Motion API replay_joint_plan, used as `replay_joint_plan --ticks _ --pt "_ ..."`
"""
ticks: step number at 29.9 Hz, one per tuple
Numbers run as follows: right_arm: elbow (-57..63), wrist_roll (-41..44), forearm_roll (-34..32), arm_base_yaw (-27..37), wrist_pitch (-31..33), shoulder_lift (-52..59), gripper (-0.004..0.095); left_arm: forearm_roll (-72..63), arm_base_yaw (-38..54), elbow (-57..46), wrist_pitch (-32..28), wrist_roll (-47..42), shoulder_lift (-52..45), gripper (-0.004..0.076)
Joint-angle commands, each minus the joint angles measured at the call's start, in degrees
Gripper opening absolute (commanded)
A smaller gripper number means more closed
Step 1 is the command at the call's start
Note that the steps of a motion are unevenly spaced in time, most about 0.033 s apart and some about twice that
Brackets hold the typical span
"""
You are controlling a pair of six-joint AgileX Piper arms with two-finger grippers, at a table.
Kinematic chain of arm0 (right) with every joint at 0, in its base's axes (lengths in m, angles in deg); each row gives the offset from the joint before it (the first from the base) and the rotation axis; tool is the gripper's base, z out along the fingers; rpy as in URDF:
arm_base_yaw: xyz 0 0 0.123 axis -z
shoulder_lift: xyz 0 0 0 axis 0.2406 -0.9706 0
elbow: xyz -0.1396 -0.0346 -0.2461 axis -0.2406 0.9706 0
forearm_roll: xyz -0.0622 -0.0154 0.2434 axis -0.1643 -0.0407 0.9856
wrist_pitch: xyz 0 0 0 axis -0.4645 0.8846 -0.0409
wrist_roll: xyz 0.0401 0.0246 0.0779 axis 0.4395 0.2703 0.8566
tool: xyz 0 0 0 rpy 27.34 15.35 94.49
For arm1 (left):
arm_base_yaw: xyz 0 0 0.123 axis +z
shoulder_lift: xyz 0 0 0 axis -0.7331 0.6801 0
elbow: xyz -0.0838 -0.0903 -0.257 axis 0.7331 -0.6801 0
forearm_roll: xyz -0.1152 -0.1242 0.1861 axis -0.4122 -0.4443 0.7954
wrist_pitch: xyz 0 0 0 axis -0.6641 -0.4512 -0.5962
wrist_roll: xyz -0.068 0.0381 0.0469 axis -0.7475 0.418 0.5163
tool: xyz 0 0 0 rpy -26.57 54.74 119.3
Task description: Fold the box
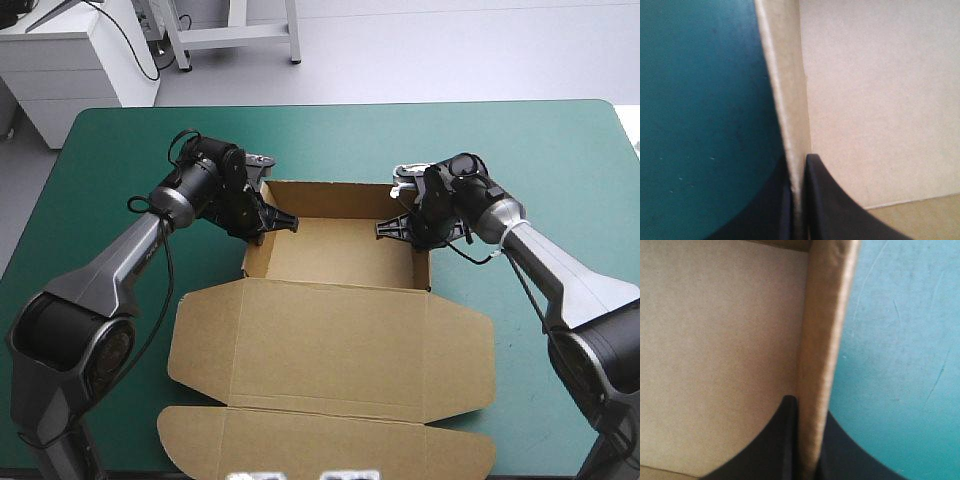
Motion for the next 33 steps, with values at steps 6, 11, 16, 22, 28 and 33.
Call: replay_joint_plan --ticks 6,11,16,22,28,33 --pt "-5.33 -3.27 1.43 -0.63 1.12 1.71 0.0241 -2.85 -0.59 0.91 -0.66 2.8 -0.94 0.0102" --pt "-7.68 -2.18 0.39 -0.63 2.46 1.71 0.0524 -4.44 -0.48 1.15 3.38 2.8 -0.94 0.0251" --pt "-7.8 -1.37 -3.6 -0.63 6.34 1.71 0.0574 -3.86 -0.48 2.65 4.39 2.8 -1.05 0.0401" --pt "-9.26 -1.37 -2.91 -0.63 11.88 1.71 0.0574 -4.11 -0.48 8.89 5.2 2.8 -1.72 0.0417" --pt "-14.18 -1.37 -0.22 -0.63 12.53 2.61 0.0574 -1.94 -0.48 13.98 5.2 2.8 -4.78 0.0416" --pt "-18.28 -2.13 -0.89 -0.63 12.53 3.68 0.0562 4.19 -0.48 16.59 5.2 2.8 -8.62 0.0416"
